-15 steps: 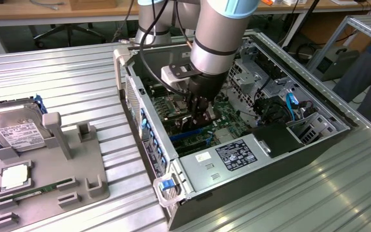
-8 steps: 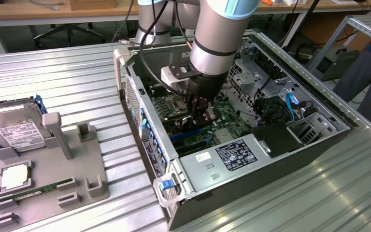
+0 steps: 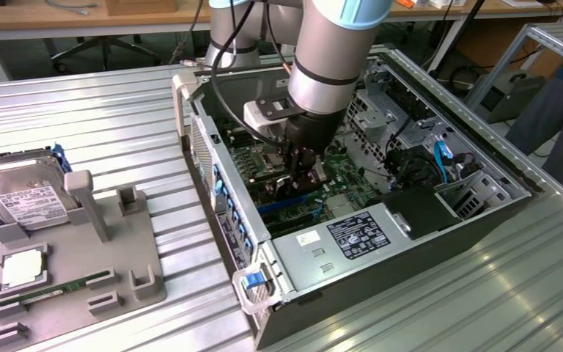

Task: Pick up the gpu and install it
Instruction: 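Insert the gpu into the slot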

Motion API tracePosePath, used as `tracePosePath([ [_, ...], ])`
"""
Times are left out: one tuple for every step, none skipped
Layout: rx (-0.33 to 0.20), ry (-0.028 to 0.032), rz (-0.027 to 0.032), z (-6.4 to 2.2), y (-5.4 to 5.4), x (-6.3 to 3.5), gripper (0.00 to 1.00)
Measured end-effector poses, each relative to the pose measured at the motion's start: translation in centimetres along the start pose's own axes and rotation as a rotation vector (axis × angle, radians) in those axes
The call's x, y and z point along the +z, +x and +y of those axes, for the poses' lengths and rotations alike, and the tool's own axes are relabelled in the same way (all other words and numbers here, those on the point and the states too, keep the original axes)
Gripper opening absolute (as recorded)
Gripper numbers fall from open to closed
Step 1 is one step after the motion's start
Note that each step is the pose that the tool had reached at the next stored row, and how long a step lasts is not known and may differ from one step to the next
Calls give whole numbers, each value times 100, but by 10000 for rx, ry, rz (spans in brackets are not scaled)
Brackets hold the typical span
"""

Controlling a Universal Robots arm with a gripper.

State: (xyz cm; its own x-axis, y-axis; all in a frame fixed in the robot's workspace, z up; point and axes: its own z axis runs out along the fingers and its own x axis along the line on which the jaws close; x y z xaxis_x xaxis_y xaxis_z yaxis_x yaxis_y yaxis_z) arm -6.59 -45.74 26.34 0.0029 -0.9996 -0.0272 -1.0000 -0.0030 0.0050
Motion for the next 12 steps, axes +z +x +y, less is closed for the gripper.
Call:
tracePosePath([
  [0,6,0,2,0,0,27],
  [-1,26,1,9,1,26,27],
  [-1,26,1,9,2,55,27],
  [-1,26,0,9,2,57,27],
  [0,26,1,9,2,63,27],
  [0,26,1,9,2,63,27],
  [0,27,-2,9,2,71,27],
  [0,25,3,9,2,75,27],
  [6,27,-1,9,10,77,27],
  [31,27,0,9,18,77,27],
  [65,28,1,9,20,76,27],
  [67,28,-1,9,19,51,27],
])
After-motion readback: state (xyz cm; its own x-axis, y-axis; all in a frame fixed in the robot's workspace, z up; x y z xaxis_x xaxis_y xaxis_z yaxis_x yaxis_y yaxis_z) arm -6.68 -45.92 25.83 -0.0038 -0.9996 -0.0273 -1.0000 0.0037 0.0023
